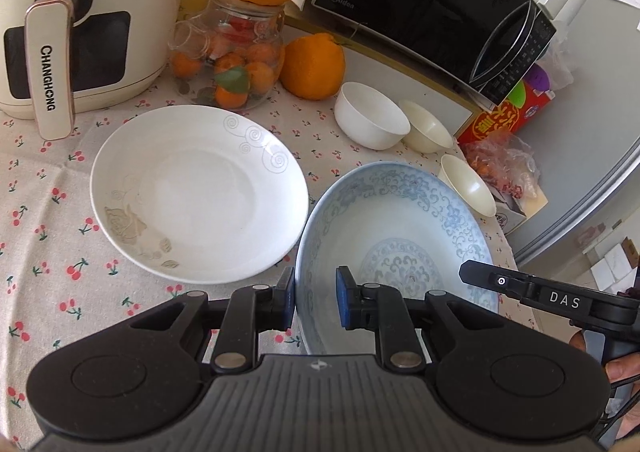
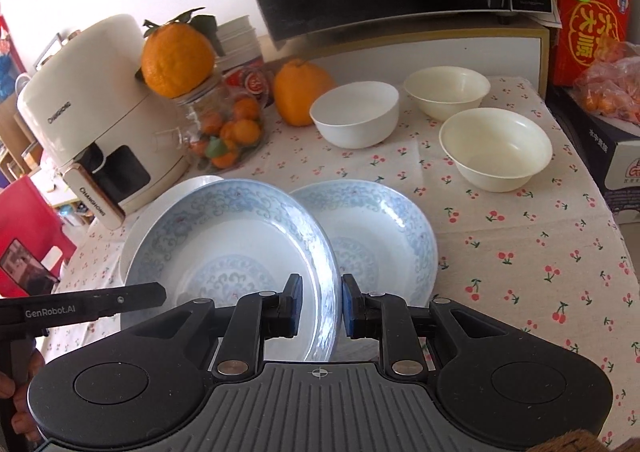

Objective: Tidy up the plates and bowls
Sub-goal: 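Carry the held plate over the other blue-patterned plate and lower it on, then open both grippers and withdraw from the stacked blue plates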

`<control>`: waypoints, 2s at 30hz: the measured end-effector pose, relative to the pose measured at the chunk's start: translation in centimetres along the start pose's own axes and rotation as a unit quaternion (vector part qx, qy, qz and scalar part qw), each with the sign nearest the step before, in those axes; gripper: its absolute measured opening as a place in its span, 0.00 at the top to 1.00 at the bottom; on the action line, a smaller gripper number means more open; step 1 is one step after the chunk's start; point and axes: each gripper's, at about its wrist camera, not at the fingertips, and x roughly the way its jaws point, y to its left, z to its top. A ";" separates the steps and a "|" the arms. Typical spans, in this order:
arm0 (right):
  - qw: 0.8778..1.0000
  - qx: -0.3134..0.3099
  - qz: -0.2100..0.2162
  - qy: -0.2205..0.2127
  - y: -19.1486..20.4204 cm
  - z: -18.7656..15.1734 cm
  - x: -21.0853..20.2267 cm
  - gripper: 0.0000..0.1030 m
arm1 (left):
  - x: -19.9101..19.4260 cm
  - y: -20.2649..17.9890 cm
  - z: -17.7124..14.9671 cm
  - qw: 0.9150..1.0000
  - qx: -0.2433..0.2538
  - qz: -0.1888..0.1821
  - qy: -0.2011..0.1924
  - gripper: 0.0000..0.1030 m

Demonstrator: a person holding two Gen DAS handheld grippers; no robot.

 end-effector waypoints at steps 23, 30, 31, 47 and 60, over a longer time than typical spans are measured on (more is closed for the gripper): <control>0.997 0.003 -0.062 0.052 -2.7 2.1 4.7 0.80 | 4.4 -4.5 0.6 0.988 0.124 0.096 -0.003 0.83; 0.996 -0.005 -0.068 0.056 -2.8 2.3 5.1 0.78 | 5.4 -5.9 0.3 0.976 0.177 0.129 -0.007 0.76; 0.996 -0.004 -0.068 0.057 -2.8 2.3 5.1 0.78 | 5.4 -6.0 0.3 0.975 0.178 0.131 -0.007 0.76; 0.986 0.136 -0.009 0.093 -6.4 3.6 4.9 0.76 | 5.9 -6.5 0.4 0.967 0.211 0.144 0.012 0.70; 0.985 0.145 0.014 0.089 -7.2 4.6 3.6 0.50 | 6.4 -6.4 -0.1 0.967 0.209 0.143 0.032 0.63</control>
